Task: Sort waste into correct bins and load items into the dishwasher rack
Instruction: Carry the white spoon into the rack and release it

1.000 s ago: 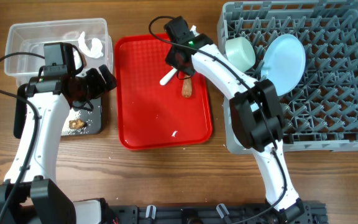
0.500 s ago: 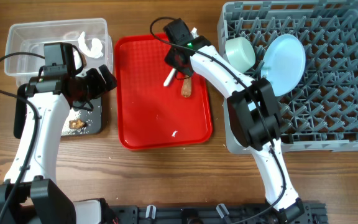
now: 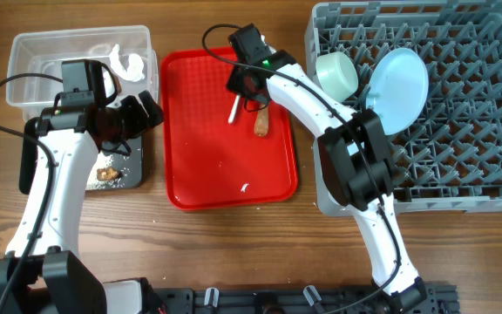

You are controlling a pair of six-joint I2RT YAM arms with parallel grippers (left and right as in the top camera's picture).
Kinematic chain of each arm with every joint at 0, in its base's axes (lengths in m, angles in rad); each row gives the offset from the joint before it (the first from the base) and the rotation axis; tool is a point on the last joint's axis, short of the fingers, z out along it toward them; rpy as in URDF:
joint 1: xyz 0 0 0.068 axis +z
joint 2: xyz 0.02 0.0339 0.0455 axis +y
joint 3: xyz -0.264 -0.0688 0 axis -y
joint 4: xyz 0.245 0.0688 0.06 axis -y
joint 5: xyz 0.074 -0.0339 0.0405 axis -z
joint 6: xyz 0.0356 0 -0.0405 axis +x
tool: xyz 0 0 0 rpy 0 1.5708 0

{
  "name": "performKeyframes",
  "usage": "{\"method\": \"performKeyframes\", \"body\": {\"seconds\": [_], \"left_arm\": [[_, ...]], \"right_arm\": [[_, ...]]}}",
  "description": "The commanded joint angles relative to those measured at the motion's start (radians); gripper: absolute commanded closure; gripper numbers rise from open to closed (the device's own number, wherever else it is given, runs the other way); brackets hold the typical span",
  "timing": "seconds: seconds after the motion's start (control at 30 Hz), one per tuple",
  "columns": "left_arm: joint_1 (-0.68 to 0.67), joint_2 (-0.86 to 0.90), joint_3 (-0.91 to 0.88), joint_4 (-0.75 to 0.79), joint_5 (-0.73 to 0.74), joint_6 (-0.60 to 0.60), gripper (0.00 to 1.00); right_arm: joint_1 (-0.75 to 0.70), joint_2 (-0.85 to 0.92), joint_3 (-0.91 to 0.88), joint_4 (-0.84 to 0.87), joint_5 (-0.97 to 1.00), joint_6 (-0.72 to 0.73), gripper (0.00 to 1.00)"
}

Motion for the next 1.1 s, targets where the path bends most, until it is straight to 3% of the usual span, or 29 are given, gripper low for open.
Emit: {"method": "performKeyframes", "body": {"seconds": [0.0,0.17,0.37,0.5,0.63,0.9,1.07], "left_arm": [[0.006,-0.011,0.018,0.003,-0.002,0.002,0.00],[0.006,-0.011,0.018,0.003,-0.002,0.002,0.00],[0.006,-0.011,0.018,0.003,-0.002,0.002,0.00],[0.006,-0.011,0.018,0.003,-0.002,0.002,0.00],[0.006,-0.011,0.018,0.003,-0.002,0.002,0.00],[0.006,-0.011,0.018,0.003,-0.002,0.002,0.00],[0.006,-0.011,0.018,0.003,-0.002,0.002,0.00]], "right_arm": [[-0.027,-0.079,-0.003,-0.016,-0.095,-0.236,0.96],[-0.048,-0.249,-0.003,-0.098,-0.112,-0.391,0.96],[-0.129,-0.475,-0.003,-0.214,-0.061,-0.336,0.96],[-0.233,-0.587,-0.003,-0.327,0.056,-0.191,0.96],[-0.389,-0.651,-0.003,-0.536,0.204,0.042,0.96],[-0.657,-0.650,-0.060,-0.749,0.254,0.164,0.96],[-0.706,-0.650,-0.150,-0.780,0.251,0.280,0.96]]}}
